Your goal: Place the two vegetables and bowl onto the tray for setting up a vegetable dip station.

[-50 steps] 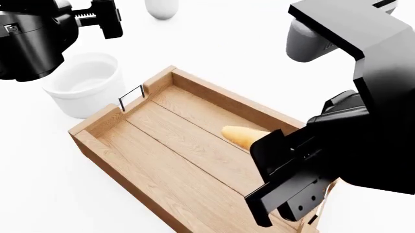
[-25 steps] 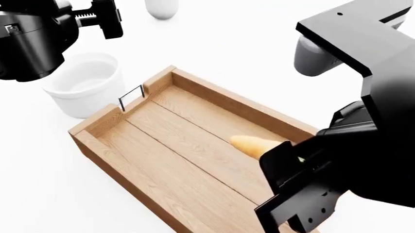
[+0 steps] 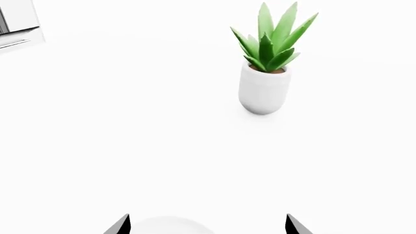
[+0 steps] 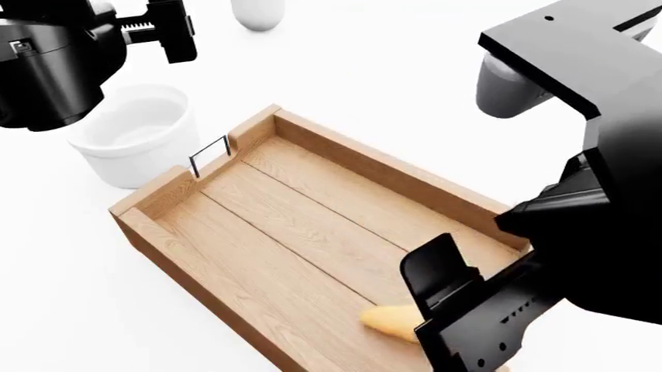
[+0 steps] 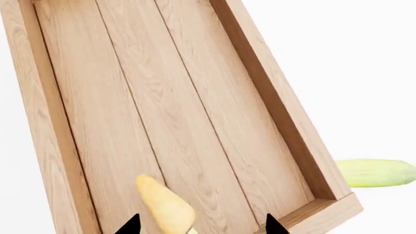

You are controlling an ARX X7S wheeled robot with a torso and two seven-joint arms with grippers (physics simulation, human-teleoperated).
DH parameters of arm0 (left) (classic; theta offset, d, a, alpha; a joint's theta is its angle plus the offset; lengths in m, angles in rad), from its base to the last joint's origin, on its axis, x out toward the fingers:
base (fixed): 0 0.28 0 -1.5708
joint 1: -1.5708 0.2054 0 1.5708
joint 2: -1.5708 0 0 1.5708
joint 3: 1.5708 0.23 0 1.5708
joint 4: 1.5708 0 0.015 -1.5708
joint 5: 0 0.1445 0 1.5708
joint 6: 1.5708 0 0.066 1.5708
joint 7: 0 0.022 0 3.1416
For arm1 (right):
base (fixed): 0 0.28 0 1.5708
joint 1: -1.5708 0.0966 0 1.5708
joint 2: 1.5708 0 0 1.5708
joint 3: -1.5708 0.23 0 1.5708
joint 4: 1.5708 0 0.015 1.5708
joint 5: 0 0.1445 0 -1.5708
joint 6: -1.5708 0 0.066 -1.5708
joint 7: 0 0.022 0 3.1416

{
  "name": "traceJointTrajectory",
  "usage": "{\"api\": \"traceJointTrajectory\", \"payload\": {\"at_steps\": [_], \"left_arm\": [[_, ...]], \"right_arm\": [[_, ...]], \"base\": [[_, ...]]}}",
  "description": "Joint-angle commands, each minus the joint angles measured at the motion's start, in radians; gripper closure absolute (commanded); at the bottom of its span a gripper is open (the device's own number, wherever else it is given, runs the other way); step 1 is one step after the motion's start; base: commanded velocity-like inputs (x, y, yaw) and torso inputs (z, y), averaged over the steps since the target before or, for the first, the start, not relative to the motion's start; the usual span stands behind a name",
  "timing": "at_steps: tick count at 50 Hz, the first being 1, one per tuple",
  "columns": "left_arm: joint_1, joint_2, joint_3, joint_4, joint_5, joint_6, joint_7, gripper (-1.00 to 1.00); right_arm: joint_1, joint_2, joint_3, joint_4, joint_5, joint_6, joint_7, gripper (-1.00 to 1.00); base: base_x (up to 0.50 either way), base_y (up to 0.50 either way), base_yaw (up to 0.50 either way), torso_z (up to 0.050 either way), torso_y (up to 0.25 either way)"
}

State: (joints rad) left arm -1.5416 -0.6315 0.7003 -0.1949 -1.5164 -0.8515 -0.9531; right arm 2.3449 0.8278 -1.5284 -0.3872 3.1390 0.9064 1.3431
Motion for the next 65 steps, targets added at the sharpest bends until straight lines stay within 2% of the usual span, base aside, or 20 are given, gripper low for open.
{"api": "traceJointTrajectory", "payload": {"at_steps": [1, 15, 31, 42, 55, 65], "left_arm": [[0.000, 0.001, 0.001, -0.001, 0.001, 0.000, 0.000, -1.00], [0.001, -0.001, 0.001, 0.004, -0.001, 0.000, -0.001, -1.00], [-0.001, 0.001, 0.002, -0.002, 0.001, 0.000, 0.001, -1.00], [-0.002, 0.004, 0.005, 0.000, 0.001, -0.001, 0.004, -1.00], [0.000, 0.004, 0.004, 0.002, 0.000, 0.001, 0.002, -1.00], [0.002, 0.006, 0.008, 0.000, 0.005, 0.002, 0.006, -1.00]], "right_arm": [[0.004, -0.007, 0.020, 0.039, -0.002, 0.025, 0.018, -1.00], [-0.003, -0.024, 0.114, 0.218, -0.009, 0.130, 0.133, -1.00], [-0.008, 0.083, 0.116, 0.309, -0.041, 0.191, 0.203, -1.00], [-0.038, 0.206, 0.131, 0.228, -0.116, 0.025, 0.183, -1.00], [-0.116, 0.180, 0.183, 0.317, -0.306, -0.084, 0.088, -1.00], [-0.190, 0.085, 0.178, 0.400, -0.473, -0.173, 0.021, -1.00]], "base": [[0.00, 0.00, 0.00, 0.000, 0.000], [0.00, 0.00, 0.00, 0.000, 0.000], [0.00, 0.00, 0.00, 0.000, 0.000], [0.00, 0.00, 0.00, 0.000, 0.000], [0.00, 0.00, 0.00, 0.000, 0.000], [0.00, 0.00, 0.00, 0.000, 0.000]]}}
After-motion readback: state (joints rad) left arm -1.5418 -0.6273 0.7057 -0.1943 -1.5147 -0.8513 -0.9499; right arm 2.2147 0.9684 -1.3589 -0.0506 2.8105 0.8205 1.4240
